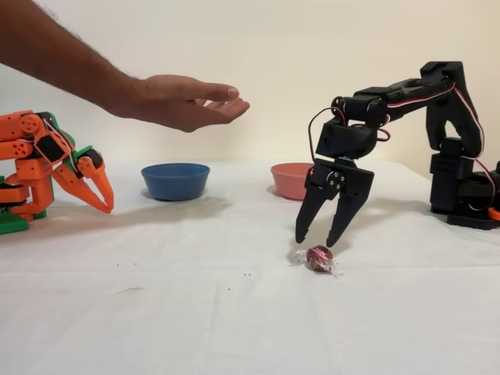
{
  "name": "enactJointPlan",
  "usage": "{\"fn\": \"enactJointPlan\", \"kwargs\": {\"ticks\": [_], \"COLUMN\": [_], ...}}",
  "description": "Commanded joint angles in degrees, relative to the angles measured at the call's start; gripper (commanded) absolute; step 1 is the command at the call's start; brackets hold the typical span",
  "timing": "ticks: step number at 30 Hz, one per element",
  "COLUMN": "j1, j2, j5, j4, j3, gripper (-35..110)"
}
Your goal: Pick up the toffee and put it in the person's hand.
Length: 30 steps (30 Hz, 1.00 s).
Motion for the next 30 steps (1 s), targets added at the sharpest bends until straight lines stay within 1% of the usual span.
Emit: {"fn": "enactJointPlan", "kwargs": {"ticks": [1,13,30], "j1": [-1.49,-3.16,-3.16], "j2": [1.41,0.00,-3.43], "j5": [1.41,3.78,7.73], "j4": [1.23,0.44,-0.09], "j3": [-5.10,-2.29,-3.52], "gripper": [25,25,24]}}
